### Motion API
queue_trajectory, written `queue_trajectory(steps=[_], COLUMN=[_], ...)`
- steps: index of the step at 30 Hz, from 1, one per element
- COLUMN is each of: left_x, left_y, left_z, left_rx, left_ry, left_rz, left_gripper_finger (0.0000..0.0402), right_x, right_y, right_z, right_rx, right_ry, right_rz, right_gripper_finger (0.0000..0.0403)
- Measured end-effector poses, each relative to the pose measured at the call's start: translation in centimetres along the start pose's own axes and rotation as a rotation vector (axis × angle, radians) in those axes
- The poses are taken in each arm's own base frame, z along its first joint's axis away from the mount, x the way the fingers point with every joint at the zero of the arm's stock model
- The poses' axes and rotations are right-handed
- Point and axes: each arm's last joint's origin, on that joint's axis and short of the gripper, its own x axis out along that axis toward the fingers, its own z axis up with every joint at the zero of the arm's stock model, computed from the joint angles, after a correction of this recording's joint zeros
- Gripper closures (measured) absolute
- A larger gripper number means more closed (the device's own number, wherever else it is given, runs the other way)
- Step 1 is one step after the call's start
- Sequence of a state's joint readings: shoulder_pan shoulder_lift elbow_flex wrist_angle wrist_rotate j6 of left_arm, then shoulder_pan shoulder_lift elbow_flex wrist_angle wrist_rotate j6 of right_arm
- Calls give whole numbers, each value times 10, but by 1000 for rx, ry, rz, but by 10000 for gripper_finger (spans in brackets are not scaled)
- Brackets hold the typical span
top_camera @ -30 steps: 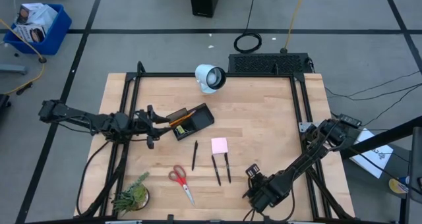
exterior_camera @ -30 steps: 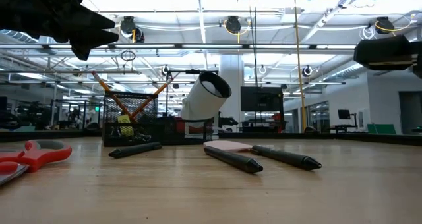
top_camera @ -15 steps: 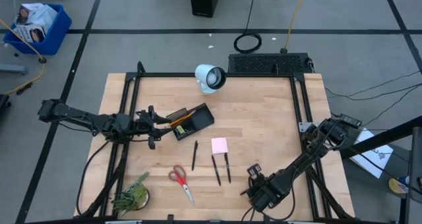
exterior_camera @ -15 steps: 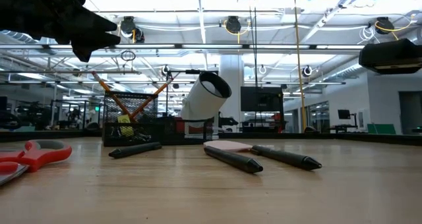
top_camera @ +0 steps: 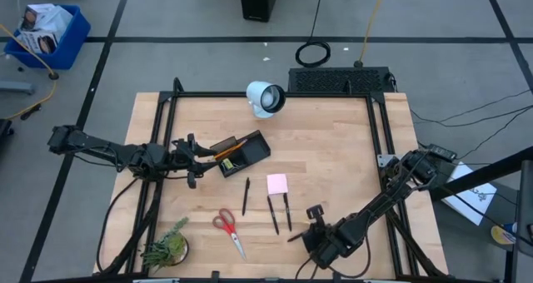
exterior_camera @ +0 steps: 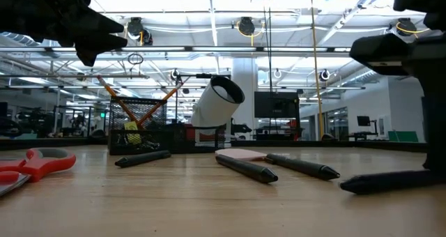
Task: Pick and place office supplies into organizer
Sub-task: Put the black pen into the black desk organizer
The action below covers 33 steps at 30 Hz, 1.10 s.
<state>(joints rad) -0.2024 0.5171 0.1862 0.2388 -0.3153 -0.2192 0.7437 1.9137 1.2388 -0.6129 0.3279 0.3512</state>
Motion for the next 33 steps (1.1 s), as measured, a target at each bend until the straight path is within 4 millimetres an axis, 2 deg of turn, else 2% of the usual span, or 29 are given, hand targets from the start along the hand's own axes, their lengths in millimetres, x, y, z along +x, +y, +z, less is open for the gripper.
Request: queue_trajectory(steps=[22,26,30,33], left_x=[0,0,0,0], left_y=[0,0,0,0], left_z=[0,0,-1,-2], left_rx=[3,3,4,7], left_ry=[4,4,7,15], left_rz=[1,1,2,4], left_gripper_finger=[215,215,215,215], right_x=[-1,-10,-31,-35], right_y=[0,-3,-9,-11], right_z=[2,3,6,1], right_rx=[23,35,84,100], right_ry=[-35,-49,-92,-61], right_rz=[-26,-3,26,16], right_gripper_finger=[400,377,337,305])
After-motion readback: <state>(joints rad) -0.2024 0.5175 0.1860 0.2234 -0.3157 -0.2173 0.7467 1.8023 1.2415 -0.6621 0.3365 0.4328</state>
